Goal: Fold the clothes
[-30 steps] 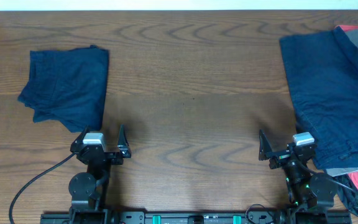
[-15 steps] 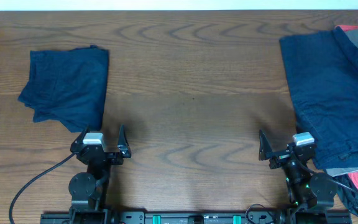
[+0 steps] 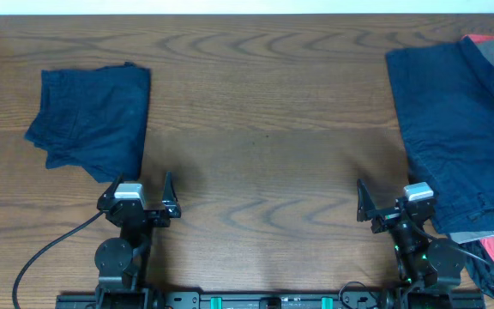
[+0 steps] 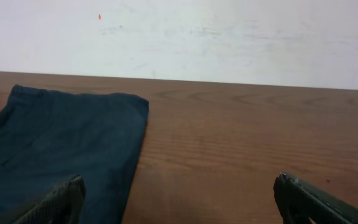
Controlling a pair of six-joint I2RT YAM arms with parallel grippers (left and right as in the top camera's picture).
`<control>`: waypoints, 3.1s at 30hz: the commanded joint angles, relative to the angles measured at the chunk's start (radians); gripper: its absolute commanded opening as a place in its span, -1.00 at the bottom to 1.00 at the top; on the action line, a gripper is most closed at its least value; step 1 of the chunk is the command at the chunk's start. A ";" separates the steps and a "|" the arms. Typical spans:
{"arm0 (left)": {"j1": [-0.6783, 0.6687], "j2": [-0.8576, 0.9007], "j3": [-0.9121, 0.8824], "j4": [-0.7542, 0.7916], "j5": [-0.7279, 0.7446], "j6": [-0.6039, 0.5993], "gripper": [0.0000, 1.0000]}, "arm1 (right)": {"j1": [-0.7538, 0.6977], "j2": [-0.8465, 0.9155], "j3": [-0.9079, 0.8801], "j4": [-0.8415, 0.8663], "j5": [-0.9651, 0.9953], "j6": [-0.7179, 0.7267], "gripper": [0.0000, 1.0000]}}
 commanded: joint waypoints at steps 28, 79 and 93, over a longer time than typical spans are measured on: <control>0.003 0.613 0.697 -0.790 0.077 -0.175 0.96 | 0.009 0.982 0.710 -0.644 0.269 0.086 0.98; 0.003 0.828 0.715 -0.867 0.077 -0.183 0.96 | -0.093 1.501 1.000 -0.770 0.536 0.269 -0.98; 0.003 0.828 0.715 -0.868 0.077 -0.183 0.95 | -0.013 1.385 1.057 -0.930 -0.217 -0.157 -0.98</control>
